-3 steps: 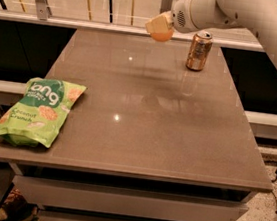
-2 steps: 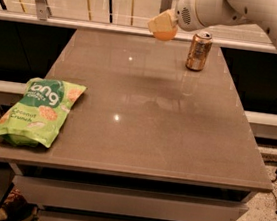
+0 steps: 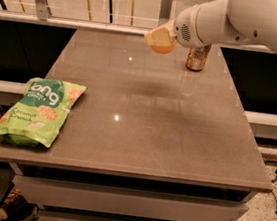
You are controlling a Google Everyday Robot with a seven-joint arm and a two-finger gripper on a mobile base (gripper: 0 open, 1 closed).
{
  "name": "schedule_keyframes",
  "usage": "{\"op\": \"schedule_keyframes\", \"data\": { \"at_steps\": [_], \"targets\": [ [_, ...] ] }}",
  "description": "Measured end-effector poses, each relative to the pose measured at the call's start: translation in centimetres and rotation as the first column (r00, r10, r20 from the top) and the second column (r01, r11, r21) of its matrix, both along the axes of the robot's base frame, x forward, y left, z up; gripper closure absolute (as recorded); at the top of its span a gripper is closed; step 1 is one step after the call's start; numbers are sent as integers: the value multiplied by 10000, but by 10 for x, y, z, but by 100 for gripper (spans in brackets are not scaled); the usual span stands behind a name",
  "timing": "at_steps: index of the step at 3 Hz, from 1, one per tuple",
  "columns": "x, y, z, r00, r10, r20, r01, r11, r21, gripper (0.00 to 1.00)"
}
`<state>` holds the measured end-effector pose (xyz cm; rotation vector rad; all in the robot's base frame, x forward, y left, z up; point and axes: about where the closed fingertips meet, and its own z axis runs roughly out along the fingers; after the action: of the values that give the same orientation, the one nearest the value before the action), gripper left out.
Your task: Move orange near green rice chip bag
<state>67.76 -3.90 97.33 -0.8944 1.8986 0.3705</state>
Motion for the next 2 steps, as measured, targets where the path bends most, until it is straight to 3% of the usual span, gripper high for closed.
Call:
{"op": "schedule_keyframes", "data": {
  "at_steps": [2],
  "targets": [
    [-40,13,-21,9969,775,-125,-773,9968,212,100]
  ]
}}
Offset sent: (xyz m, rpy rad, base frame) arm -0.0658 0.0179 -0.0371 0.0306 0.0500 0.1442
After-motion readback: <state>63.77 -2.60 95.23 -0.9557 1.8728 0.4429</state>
